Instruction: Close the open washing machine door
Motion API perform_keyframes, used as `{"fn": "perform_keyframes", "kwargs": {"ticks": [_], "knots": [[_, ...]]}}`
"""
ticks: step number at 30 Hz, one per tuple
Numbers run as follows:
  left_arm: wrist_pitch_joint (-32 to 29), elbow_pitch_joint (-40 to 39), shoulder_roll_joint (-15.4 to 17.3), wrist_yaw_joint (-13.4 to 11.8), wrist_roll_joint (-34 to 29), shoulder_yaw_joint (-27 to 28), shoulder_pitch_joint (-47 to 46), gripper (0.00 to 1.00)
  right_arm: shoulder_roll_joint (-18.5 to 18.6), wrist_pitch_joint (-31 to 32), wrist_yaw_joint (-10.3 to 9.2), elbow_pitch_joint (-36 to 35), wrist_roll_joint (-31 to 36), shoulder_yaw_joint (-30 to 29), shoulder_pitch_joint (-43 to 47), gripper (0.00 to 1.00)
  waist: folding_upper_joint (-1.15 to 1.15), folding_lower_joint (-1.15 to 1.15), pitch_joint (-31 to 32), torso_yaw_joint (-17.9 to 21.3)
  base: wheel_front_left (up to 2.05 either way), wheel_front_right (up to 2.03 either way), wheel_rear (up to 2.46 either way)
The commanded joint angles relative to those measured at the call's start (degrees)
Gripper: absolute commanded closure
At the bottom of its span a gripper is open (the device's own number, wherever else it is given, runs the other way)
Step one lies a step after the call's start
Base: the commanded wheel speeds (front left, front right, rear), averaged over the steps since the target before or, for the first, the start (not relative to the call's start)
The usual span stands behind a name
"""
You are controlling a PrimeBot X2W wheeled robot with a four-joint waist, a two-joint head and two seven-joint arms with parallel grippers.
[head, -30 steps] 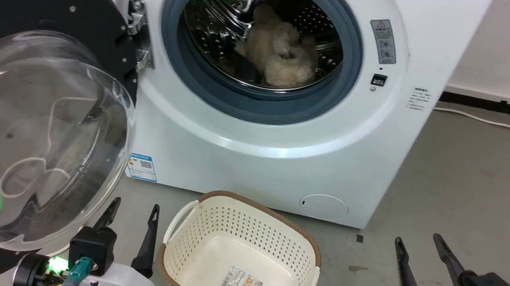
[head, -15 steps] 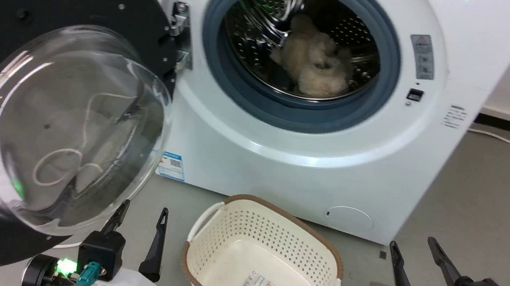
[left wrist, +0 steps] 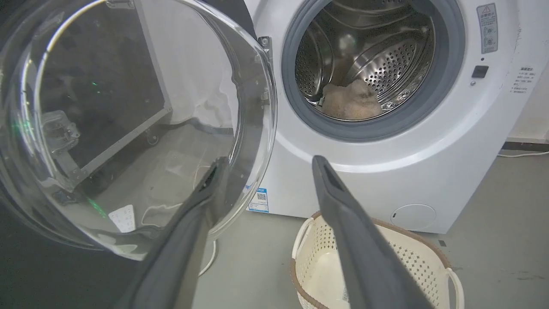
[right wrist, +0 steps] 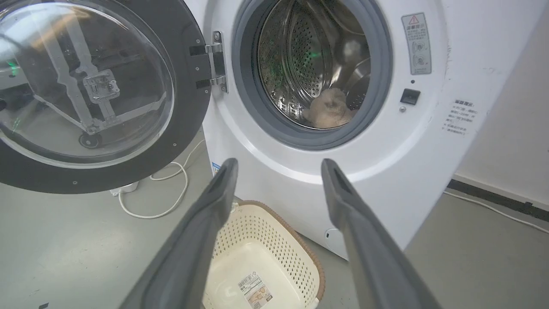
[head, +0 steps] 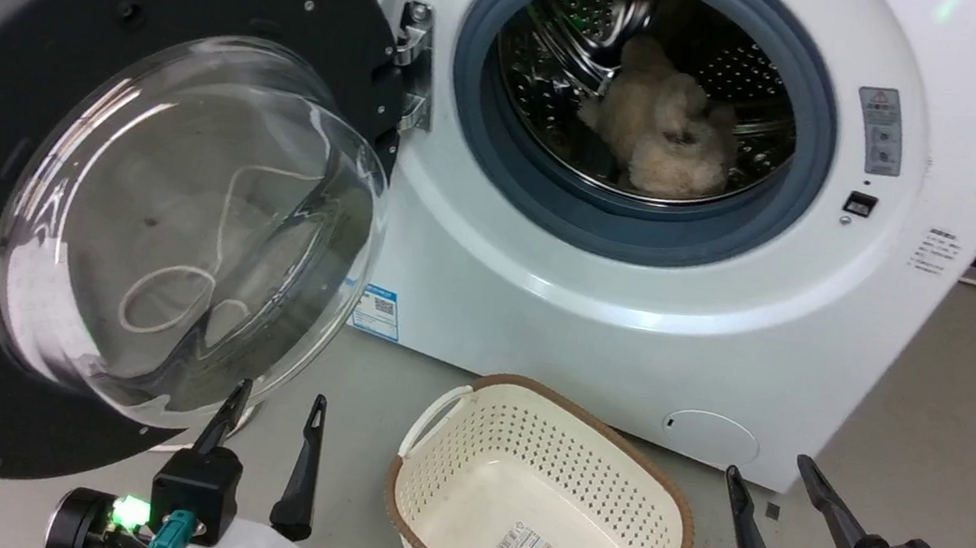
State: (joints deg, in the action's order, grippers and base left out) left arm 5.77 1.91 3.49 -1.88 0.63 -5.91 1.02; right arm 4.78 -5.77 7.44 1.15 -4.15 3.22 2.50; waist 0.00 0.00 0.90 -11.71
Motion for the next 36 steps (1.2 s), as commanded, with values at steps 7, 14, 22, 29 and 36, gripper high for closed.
{"fn": "perform_keyframes", "kwargs": {"ticks": [7,14,22,29,36], "knots": [[1.3,-0.1,0.3,-0.8,0.3,-0.8,0.8,0.0,0.8,-1.3,0.02,0.4,-1.2,1.0,0.3,0.0,0.0,0.0,0.0,-1.9,0.0,0.0,0.0],[2.2,0.3,0.4,-1.1,0.4,-1.4,0.8,0.0,1.1,-2.2,0.02,0.5,-1.8,1.6,0.8,0.0,0.0,0.0,0.2,-3.4,0.0,0.0,0.0],[3.1,0.6,0.5,-1.4,0.5,-2.1,0.9,0.0,1.3,-3.1,0.03,0.8,-2.4,2.1,1.5,0.0,0.0,0.0,0.3,-5.3,0.0,0.0,0.0],[4.0,0.9,0.4,-1.8,0.6,-2.7,1.0,0.0,1.4,-4.0,0.03,1.2,-3.2,2.4,2.3,0.0,0.0,0.0,0.4,-6.9,0.0,0.0,0.0],[5.0,1.0,0.4,-2.3,0.9,-3.3,1.4,0.0,2.0,-5.0,0.03,1.6,-4.2,3.1,2.9,0.0,0.0,0.0,0.5,-9.0,0.0,0.0,0.0]]}}
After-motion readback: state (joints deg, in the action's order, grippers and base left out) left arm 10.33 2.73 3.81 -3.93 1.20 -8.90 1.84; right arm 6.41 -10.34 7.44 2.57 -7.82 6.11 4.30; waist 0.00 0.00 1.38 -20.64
